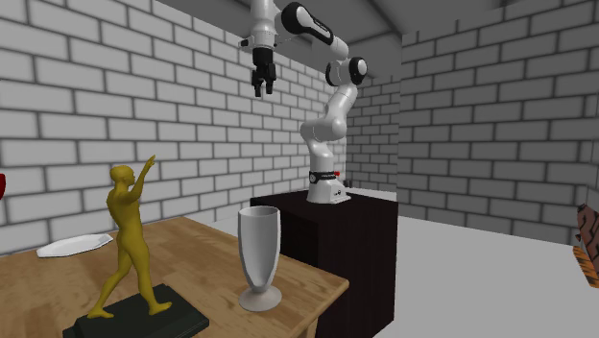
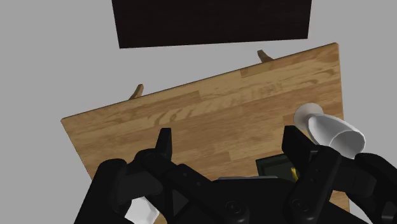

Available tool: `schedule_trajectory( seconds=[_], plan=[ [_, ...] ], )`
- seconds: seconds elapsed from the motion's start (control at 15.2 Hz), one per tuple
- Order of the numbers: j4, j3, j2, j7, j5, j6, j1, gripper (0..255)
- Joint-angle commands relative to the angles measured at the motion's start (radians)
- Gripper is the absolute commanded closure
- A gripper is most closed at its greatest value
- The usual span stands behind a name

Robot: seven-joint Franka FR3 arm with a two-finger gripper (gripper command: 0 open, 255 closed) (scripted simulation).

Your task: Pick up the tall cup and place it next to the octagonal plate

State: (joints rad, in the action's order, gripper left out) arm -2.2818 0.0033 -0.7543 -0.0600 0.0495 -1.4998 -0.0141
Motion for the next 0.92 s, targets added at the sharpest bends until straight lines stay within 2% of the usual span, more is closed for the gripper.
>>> schedule_trajectory(
  seconds=[0.0, 0.46, 0.86],
  plan=[
    [0.0, 0.0, 0.0, 0.0, 0.0, 0.0, 0.0, 0],
    [-0.1, 0.08, 0.1, -0.091, -0.06, -0.203, -0.035, 0],
    [-0.136, 0.151, 0.237, -0.166, -0.096, -0.382, -0.063, 0]
  ],
)
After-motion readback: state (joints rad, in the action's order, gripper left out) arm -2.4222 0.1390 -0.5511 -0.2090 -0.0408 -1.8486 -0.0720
